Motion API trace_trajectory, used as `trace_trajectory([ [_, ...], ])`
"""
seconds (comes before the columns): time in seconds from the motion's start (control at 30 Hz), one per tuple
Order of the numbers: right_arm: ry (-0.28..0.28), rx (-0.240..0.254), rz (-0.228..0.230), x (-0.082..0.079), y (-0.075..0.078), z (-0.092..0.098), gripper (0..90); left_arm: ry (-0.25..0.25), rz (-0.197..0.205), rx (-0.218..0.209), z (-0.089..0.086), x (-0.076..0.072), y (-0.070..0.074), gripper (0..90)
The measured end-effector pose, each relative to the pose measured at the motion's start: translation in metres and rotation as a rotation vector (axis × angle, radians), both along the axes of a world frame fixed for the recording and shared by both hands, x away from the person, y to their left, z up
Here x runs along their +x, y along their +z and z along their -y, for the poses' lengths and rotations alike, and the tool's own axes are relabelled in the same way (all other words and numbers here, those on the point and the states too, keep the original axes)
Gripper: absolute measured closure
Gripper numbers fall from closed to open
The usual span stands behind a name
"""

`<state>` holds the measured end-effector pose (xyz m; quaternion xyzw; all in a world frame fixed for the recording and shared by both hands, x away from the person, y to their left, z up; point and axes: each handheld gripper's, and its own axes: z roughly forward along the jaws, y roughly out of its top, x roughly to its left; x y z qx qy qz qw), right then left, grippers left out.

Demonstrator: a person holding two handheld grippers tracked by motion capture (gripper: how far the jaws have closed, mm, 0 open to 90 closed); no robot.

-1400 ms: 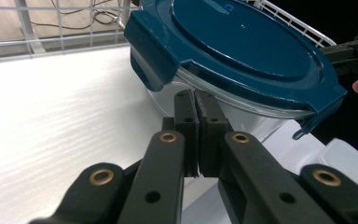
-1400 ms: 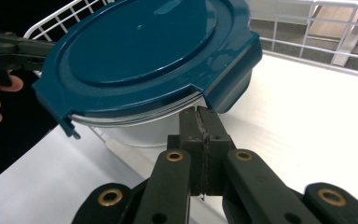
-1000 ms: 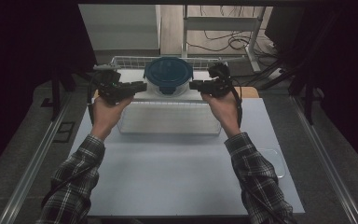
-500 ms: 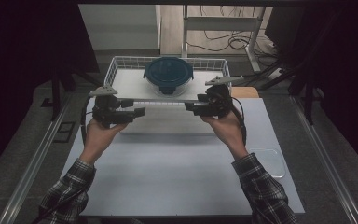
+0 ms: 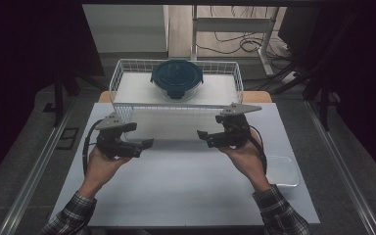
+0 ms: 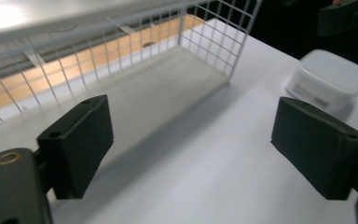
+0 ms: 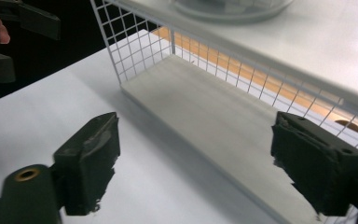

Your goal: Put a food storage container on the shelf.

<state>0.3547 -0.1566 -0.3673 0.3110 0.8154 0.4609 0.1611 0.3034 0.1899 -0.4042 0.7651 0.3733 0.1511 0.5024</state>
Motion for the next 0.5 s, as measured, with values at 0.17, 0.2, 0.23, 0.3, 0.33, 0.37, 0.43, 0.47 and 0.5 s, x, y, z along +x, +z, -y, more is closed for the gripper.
trace_trajectory([
  [0.17, 0.001, 0.015, 0.003, -0.016, -0.009, 0.01, 8.5, -0.031, -0.031, -0.01, 0.001, -0.013, -0.013, 7.0],
  [0.2, -0.002, 0.019, 0.004, -0.019, -0.011, 0.011, 7.8, -0.031, -0.029, -0.017, 0.001, -0.015, -0.015, 6.6],
  [0.23, -0.005, 0.024, 0.006, -0.022, -0.013, 0.013, 7.0, -0.039, -0.028, -0.026, 0.001, -0.018, -0.017, 6.2],
  [0.3, -0.002, 0.024, 0.013, -0.028, -0.016, 0.016, 5.5, -0.051, -0.031, -0.039, 0.002, -0.023, -0.021, 4.9],
  [0.33, -0.001, 0.019, 0.013, -0.031, -0.018, 0.017, 4.9, -0.054, -0.027, -0.034, 0.003, -0.026, -0.023, 4.6],
  [0.37, 0.001, 0.022, 0.016, -0.034, -0.021, 0.019, 4.8, -0.058, -0.025, -0.023, 0.004, -0.029, -0.026, 4.4],
  [0.43, 0.015, 0.033, 0.009, -0.039, -0.026, 0.021, 4.5, -0.056, -0.021, -0.001, 0.007, -0.035, -0.031, 4.3],
  [0.47, 0.019, 0.033, 0.008, -0.042, -0.029, 0.023, 4.4, -0.058, -0.018, -0.002, 0.007, -0.038, -0.035, 4.0],
  [0.5, 0.016, 0.034, 0.01, -0.045, -0.032, 0.024, 4.1, -0.061, -0.017, -0.009, 0.007, -0.04, -0.038, 3.4],
])
